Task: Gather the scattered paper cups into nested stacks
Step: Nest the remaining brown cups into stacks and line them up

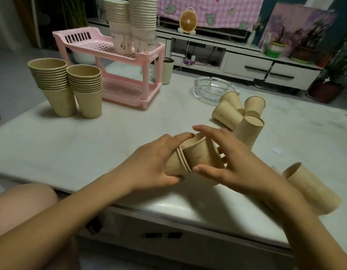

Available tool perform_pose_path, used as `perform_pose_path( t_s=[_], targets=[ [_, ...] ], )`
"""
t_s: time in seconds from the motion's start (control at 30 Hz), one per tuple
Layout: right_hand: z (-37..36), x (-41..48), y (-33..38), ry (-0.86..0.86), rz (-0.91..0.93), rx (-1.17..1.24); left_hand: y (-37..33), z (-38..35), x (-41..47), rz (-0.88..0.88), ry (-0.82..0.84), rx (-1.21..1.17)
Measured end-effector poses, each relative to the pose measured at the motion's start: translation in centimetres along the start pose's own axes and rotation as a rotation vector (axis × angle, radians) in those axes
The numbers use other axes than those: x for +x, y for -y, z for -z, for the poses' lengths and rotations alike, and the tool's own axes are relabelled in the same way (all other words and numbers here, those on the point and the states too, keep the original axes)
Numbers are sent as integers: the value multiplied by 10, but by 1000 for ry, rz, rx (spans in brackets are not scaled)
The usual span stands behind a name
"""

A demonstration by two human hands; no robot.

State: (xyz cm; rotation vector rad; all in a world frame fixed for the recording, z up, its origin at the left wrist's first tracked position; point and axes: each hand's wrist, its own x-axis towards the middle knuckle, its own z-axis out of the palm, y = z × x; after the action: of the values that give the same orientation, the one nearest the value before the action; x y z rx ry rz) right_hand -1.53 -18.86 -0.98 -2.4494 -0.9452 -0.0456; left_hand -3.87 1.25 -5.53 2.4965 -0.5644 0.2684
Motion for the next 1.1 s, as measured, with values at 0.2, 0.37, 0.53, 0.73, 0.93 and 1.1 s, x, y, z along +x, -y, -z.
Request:
perform_pose_path(
  t_s=[0.2, 0.37, 0.53, 0.73, 0.93, 1.1],
  targets=[
    [8, 11, -13, -373, -97, 382, 5, 4, 0, 135, -87, -123],
    [-4, 12, -4, -198, -84, 492, 0, 0, 3, 211, -146, -230],
    [-8, 12, -12, -177, -155, 461, 6, 0, 4, 195, -148, -257],
    [-32, 12, 22, 16, 15, 350, -5, -2, -2, -17, -38, -255],
    [23, 22, -27, -364, -327, 231, -2, -1, -1, 13, -110, -231],
    [46, 51, -70, -233, -766, -305, -2, -4, 1, 14, -83, -189]
  ],
)
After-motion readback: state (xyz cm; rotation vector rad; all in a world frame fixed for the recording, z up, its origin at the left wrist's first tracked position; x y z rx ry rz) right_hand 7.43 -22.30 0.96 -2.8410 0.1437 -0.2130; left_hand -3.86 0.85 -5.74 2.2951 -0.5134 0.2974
